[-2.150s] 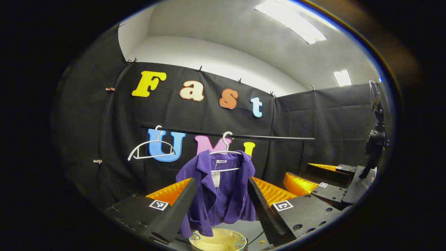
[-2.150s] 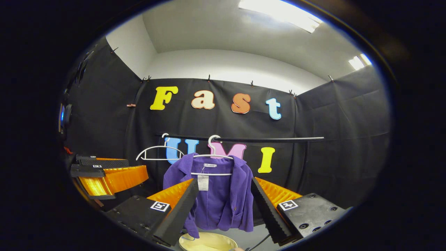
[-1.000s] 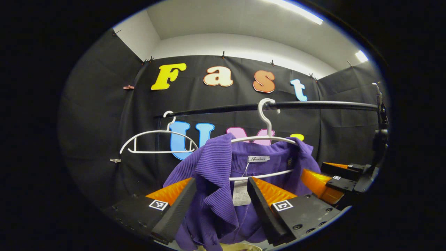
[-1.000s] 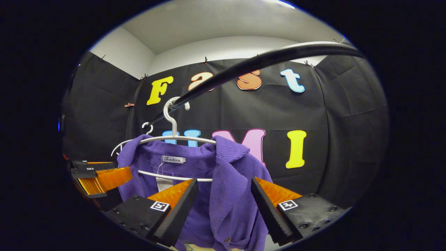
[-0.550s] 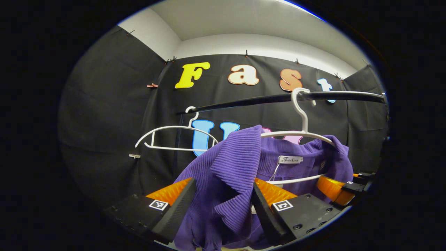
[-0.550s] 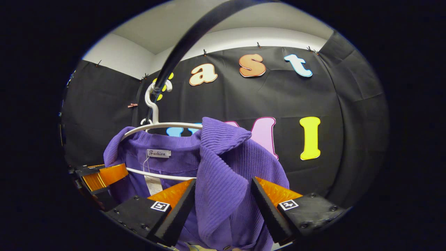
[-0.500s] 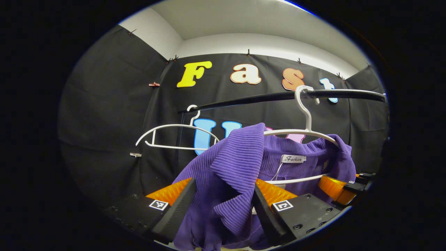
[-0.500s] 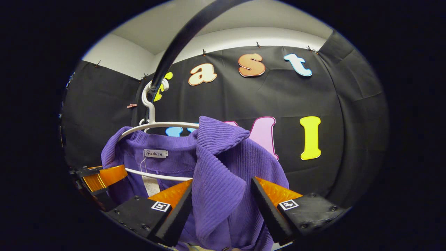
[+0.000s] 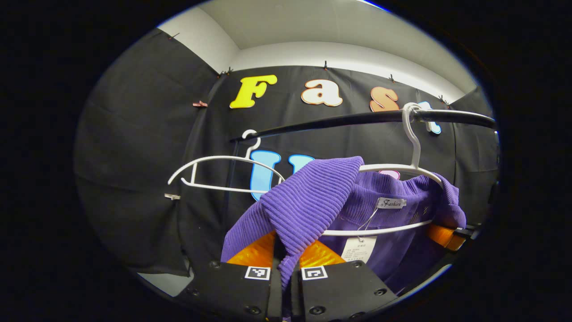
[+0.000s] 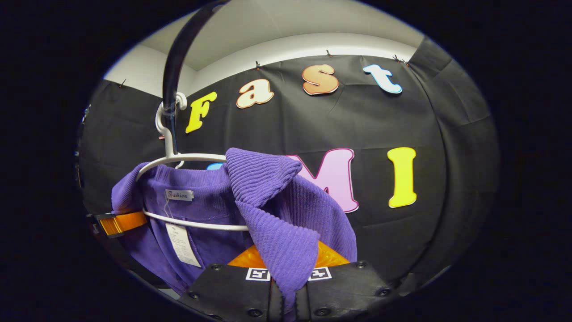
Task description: Grasp the clothes on the hanger with both hands and then place them into the laundry hamper below.
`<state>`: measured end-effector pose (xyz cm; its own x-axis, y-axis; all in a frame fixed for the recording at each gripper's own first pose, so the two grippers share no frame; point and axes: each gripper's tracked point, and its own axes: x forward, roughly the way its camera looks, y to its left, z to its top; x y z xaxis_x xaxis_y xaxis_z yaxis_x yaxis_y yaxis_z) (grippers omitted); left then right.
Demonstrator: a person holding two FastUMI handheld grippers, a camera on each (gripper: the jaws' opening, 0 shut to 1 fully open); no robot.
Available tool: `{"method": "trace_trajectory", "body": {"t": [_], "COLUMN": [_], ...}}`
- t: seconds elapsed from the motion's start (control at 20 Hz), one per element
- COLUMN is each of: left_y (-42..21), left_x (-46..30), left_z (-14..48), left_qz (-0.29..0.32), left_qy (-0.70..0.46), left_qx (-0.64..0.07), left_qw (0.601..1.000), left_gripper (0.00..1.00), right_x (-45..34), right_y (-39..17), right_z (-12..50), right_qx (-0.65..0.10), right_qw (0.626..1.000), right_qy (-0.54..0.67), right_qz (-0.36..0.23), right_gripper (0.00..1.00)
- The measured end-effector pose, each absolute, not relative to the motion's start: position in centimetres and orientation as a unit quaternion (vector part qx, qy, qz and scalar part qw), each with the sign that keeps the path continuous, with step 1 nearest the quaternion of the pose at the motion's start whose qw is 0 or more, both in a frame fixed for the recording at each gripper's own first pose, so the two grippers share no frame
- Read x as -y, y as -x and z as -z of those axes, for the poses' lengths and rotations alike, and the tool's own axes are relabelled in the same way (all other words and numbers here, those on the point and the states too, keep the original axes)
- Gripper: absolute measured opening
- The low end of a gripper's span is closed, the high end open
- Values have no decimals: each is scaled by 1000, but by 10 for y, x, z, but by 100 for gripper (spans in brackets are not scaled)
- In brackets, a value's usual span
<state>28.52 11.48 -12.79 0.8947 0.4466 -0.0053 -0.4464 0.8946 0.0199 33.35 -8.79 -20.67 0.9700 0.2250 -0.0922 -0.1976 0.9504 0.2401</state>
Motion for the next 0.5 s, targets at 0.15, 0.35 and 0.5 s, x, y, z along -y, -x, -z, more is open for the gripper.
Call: {"method": "trace_trajectory", "body": {"t": [0.15, 0.35, 0.5], "left_y": [-282, -267, -261], "left_x": [-122, -134, -140], "left_z": [120, 93, 72], "left_qz": [-245, -272, -277], "left_qy": [-30, -80, -79], "left_qx": [-6, 0, 8], "left_qw": [969, 959, 957], "left_gripper": [10, 10, 10], "right_x": [96, 117, 136], "right_y": [-337, -332, -326], "right_z": [206, 192, 175], "right_qx": [-52, -32, -10], "right_qw": [985, 985, 982], "right_qy": [-111, -127, -156], "right_qz": [-118, -114, -108], "right_gripper": [10, 19, 19]}}
